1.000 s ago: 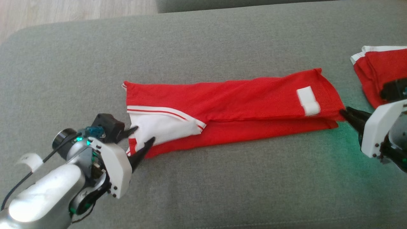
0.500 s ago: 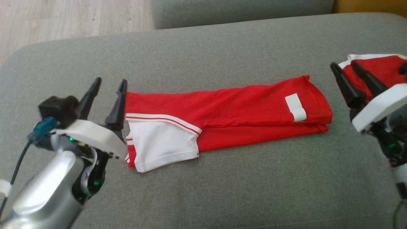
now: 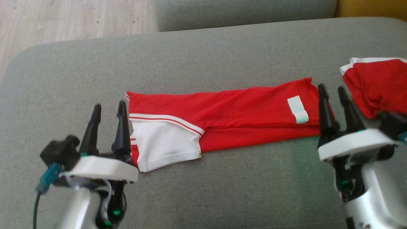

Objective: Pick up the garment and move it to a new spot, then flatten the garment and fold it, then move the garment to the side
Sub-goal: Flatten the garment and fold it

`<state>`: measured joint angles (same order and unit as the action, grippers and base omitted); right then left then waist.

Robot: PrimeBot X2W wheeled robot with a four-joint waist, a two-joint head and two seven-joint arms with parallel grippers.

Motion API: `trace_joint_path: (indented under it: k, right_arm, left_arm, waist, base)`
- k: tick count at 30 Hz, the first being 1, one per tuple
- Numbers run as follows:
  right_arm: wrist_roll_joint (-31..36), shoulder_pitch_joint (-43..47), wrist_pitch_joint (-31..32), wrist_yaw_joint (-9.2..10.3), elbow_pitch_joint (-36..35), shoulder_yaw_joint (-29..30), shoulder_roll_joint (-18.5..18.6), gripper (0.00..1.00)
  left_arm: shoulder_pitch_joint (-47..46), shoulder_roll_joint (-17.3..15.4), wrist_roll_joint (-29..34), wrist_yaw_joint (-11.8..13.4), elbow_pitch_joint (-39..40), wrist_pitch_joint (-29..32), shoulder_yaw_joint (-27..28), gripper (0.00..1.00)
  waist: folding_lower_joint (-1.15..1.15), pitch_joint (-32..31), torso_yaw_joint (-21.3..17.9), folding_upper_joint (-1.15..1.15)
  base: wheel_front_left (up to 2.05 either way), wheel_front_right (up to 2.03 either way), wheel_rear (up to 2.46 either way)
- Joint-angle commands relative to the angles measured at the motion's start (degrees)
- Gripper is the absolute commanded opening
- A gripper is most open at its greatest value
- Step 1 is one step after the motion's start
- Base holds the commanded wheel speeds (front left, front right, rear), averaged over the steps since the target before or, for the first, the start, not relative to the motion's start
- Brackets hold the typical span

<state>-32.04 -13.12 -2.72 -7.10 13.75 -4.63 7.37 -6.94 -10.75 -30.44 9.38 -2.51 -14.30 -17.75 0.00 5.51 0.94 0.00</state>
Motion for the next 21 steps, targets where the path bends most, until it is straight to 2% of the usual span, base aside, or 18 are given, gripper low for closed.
trace_joint_path:
  k: [1, 5, 11, 16, 21]
  right_arm:
    - [1.26, -0.85, -1.01, -0.39, -1.60, -0.63, -0.23, 1.00]
    - [3.70, -0.18, -2.68, -0.39, -0.10, 0.58, -2.24, 1.00]
    - [7.59, -2.21, -3.27, -0.39, 4.42, 5.25, -3.33, 1.00]
    - [9.94, -5.24, -2.37, -0.39, 12.15, 12.32, -4.08, 1.00]
    - [7.83, -9.58, 0.35, -0.39, 20.52, 17.00, -4.43, 1.00]
  left_arm:
    - [-1.49, 0.73, 0.43, -0.94, 1.37, -0.69, 3.34, 1.00]
    - [0.28, 4.76, 3.96, -5.59, -0.19, -0.69, 6.34, 1.00]
    - [-0.69, 6.92, 7.61, -10.24, -2.60, -0.69, 8.37, 1.00]
    - [-1.80, 7.60, 8.91, -11.95, -3.91, -0.69, 8.97, 1.00]
    - [-2.44, 7.82, 9.36, -12.84, -5.02, -0.70, 8.64, 1.00]
  waist:
    - [0.00, 0.15, 0.22, 0.00]
    - [0.00, 0.68, 0.91, 0.00]
    - [0.00, 2.34, 1.85, 0.00]
    - [0.00, 3.93, 2.54, 0.00]
    - [0.00, 5.31, 3.11, 0.00]
  base:
    - [0.00, 0.00, 0.00]
    - [0.00, 0.00, 0.00]
    - [0.00, 0.00, 0.00]
    - [0.00, 0.00, 0.00]
    - [0.00, 0.00, 0.00]
